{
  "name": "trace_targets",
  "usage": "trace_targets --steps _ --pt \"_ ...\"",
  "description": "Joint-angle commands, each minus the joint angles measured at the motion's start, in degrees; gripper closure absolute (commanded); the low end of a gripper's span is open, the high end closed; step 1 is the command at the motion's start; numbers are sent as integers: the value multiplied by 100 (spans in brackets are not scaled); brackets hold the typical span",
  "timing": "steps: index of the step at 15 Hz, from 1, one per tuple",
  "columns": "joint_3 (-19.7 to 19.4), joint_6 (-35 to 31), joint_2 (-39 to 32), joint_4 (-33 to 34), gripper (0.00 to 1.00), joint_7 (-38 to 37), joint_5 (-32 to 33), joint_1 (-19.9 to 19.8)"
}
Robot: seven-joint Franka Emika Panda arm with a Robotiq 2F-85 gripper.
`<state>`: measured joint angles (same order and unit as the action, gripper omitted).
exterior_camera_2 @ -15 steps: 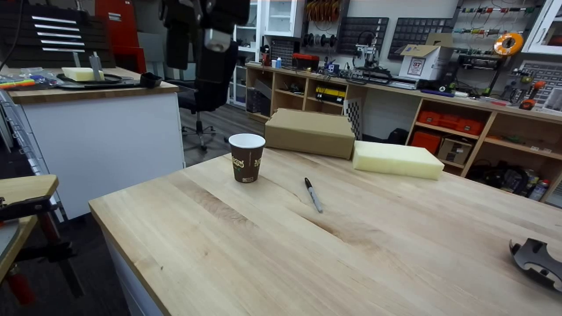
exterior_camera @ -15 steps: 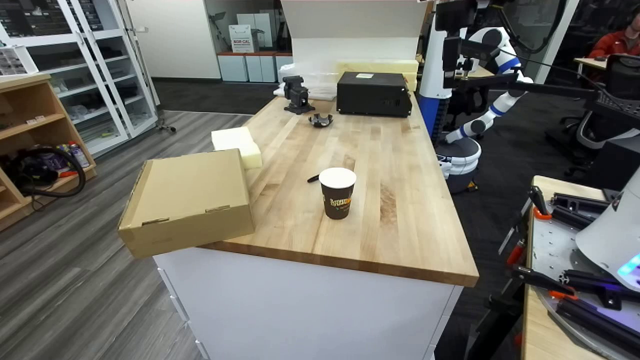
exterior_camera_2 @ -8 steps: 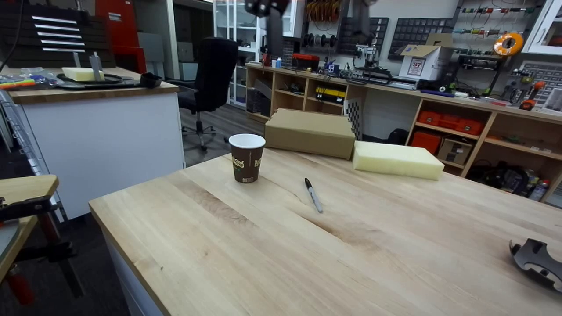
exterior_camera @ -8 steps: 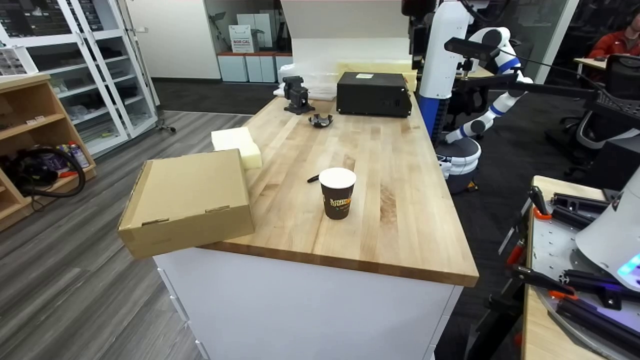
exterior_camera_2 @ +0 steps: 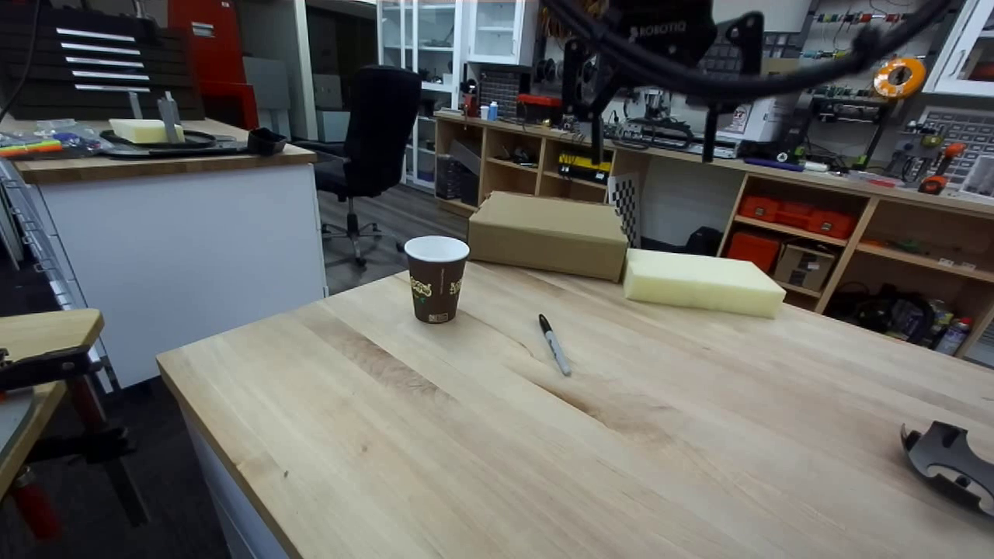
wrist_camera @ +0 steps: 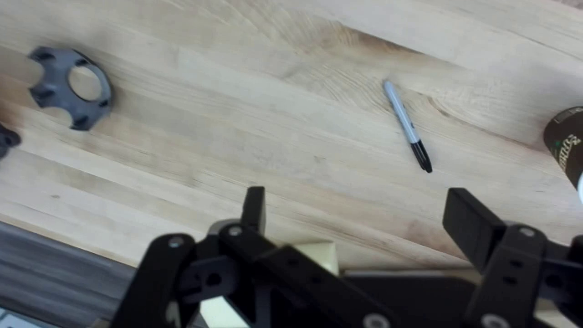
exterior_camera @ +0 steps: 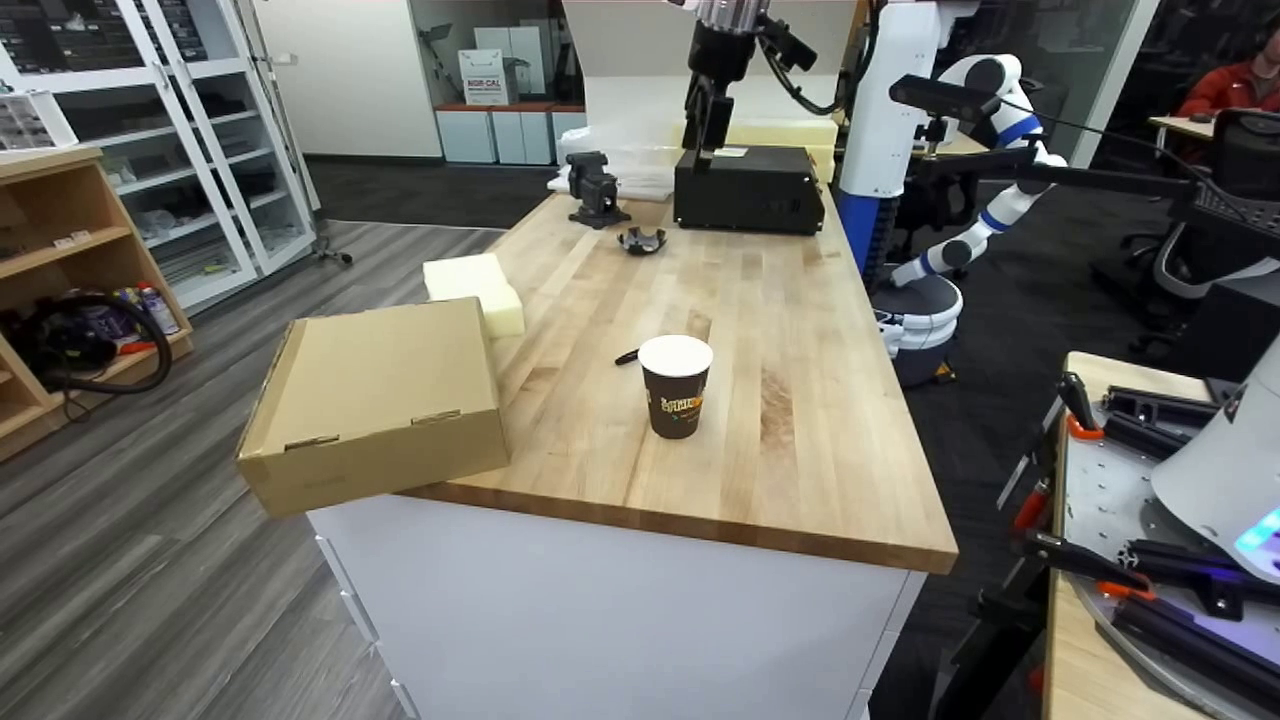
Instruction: Put the marker in the cup
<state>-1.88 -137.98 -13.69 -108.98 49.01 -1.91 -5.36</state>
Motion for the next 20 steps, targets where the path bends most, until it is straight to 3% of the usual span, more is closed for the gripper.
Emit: trace_targets --steps 1,4,9,12,15,20 --pt "437 247 -677 645 0 1161 -1053 -408" --pt "601 683 -1151 1009 0 1621 -1194 -501" --pt "562 2048 -1748 1591 0 1865 -478 -300" --pt "548 2503 -1994 1884 0 2016 -24 -177" --pt "575 2594 -2155 2073 0 2152 238 -93" --pt "538 2177 -2336 2180 0 2029 586 68"
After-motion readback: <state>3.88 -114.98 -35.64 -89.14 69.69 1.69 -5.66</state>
